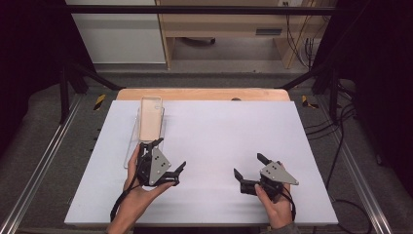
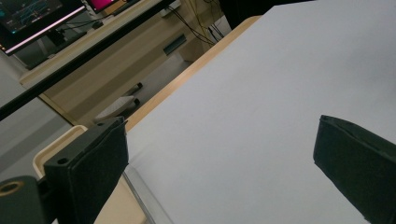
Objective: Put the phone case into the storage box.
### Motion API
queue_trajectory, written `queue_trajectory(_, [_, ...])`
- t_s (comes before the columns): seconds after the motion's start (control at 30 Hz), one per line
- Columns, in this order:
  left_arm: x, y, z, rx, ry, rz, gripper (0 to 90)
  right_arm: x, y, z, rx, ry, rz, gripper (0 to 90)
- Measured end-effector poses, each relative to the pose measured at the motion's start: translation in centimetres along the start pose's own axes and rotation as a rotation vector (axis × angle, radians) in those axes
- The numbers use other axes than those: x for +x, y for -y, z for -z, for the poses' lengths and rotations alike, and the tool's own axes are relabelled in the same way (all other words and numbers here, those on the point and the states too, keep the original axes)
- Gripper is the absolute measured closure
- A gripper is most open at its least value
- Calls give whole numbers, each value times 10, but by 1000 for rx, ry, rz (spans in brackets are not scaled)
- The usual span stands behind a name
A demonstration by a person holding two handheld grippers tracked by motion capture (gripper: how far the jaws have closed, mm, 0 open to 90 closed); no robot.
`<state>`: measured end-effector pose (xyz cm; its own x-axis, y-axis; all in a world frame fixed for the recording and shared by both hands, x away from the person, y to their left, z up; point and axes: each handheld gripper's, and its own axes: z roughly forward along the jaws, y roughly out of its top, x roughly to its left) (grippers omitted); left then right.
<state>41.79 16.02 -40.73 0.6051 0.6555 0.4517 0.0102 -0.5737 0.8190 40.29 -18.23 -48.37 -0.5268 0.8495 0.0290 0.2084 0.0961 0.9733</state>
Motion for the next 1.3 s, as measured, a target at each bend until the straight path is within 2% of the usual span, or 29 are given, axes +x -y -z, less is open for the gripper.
queue_trajectory(0.27, [12, 8, 12, -28, -19, 56, 28, 0, 0, 0, 1, 0, 0, 37])
queue_trajectory(0.63, [29, 16, 29, -94, -34, 121, 27, 0, 0, 0, 1, 1, 0, 37])
queue_trajectory(0.67, [32, 19, 31, -105, -37, 141, 28, 0, 0, 0, 1, 1, 0, 37])
queue_trajectory(0.93, [45, 28, 44, -140, -65, 204, 27, 1, 1, 0, 5, 1, -2, 36])
queue_trajectory(1.13, [54, 38, 50, -153, -93, 228, 27, -2, 1, 1, 2, 6, -2, 37])
queue_trajectory(1.3, [61, 46, 58, -171, -102, 288, 27, -3, 1, 2, 2, 7, -3, 37])
